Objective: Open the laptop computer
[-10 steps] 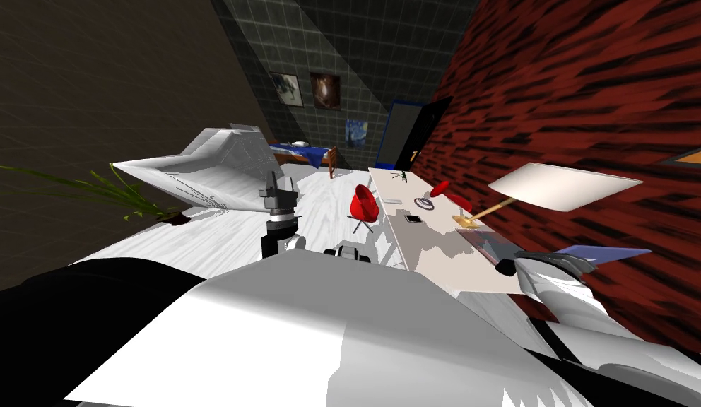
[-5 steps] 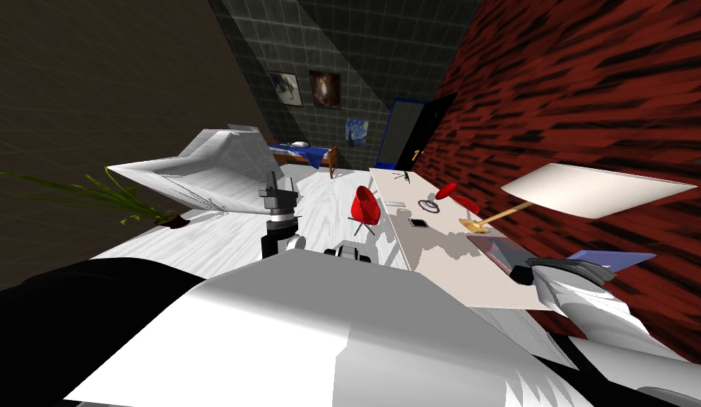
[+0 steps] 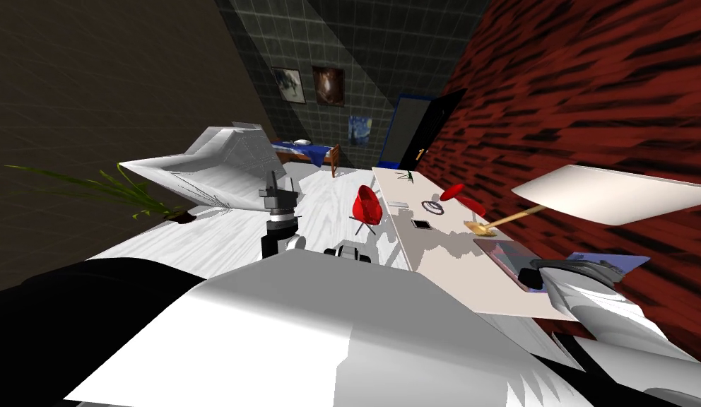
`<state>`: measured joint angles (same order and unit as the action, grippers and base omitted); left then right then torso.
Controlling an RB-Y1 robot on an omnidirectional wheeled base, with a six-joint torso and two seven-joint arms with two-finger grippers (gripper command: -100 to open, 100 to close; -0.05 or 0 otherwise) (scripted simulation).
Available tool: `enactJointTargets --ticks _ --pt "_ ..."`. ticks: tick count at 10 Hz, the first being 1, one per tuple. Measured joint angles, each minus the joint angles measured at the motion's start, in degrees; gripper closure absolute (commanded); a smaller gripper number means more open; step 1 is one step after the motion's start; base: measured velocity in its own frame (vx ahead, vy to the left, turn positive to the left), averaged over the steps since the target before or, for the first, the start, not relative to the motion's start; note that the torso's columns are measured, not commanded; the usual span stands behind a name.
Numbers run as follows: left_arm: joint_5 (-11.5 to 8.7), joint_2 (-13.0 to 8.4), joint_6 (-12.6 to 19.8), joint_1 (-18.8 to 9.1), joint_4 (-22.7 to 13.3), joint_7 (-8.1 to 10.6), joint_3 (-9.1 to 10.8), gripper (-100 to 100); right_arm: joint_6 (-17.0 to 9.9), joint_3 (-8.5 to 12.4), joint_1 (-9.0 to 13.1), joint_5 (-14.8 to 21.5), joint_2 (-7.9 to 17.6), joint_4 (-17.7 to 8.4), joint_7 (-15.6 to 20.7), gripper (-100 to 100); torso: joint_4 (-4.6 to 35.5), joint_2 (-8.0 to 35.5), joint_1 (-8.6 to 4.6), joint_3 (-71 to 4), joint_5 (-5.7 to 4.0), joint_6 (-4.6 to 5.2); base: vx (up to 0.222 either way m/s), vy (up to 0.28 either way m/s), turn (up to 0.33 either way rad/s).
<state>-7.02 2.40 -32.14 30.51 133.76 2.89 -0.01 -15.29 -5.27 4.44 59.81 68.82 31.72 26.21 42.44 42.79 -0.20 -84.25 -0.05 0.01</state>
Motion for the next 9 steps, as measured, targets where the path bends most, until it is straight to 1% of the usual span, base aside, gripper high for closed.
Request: enactJointTargets --ticks 2,3,4,5,6,7,8,9 --pt "0.00 -0.01 0.00 -0.01 -0.01 0.00 0.01 0 1.73 0.64 -0.08 0.34 0.71 0.20 0.09 -100 -0.07 -0.22 -0.01 -0.13 -0.02 0.04 -0.280 -0.114 0.181" --pt "0.00 0.00 0.00 -0.01 -0.01 0.00 0.00 0 2.50 1.00 -0.59 -0.83 1.17 0.97 0.98 -100 -0.10 -0.33 0.23 -0.21 0.05 0.01 -0.341 -0.069 0.197" --pt "0.00 0.00 0.01 -0.01 -0.01 0.00 0.00 0 3.80 1.55 -0.34 0.38 1.50 0.66 0.70 -100 -0.12 -0.38 0.35 -0.24 0.10 0.00 -0.328 -0.067 0.372" --pt "0.00 0.00 0.00 -0.01 0.00 0.00 0.00 0 5.61 2.34 0.30 2.81 1.78 -0.14 -0.58 -100 -0.14 -0.49 0.29 -0.30 0.09 0.06 -0.223 -0.057 -0.067" --pt "0.00 0.00 0.00 0.01 0.00 0.00 0.01 0 5.98 2.10 -0.64 0.49 2.36 1.09 0.71 -100 -0.23 -0.80 0.21 -0.48 0.06 0.03 -0.253 -0.053 0.152" --pt "0.00 0.00 0.00 0.00 0.00 0.00 0.00 0 6.66 2.44 -0.90 -0.31 2.83 1.49 1.70 -100 -0.23 -0.71 0.21 -0.47 0.05 -0.11 -0.349 -0.050 0.323" --pt "0.00 0.00 0.00 -0.01 0.00 0.00 0.00 0 7.94 3.05 -0.86 -0.04 3.14 1.64 1.92 -100 -0.13 -0.40 0.22 -0.27 0.05 -0.07 -0.355 -0.046 0.293" --pt "0.00 0.00 0.01 -0.01 -0.01 0.00 0.00 0 9.06 2.78 -2.01 -2.31 4.30 2.93 2.72 -100 -0.08 -0.31 0.20 -0.19 0.06 0.02 -0.325 -0.085 0.251"
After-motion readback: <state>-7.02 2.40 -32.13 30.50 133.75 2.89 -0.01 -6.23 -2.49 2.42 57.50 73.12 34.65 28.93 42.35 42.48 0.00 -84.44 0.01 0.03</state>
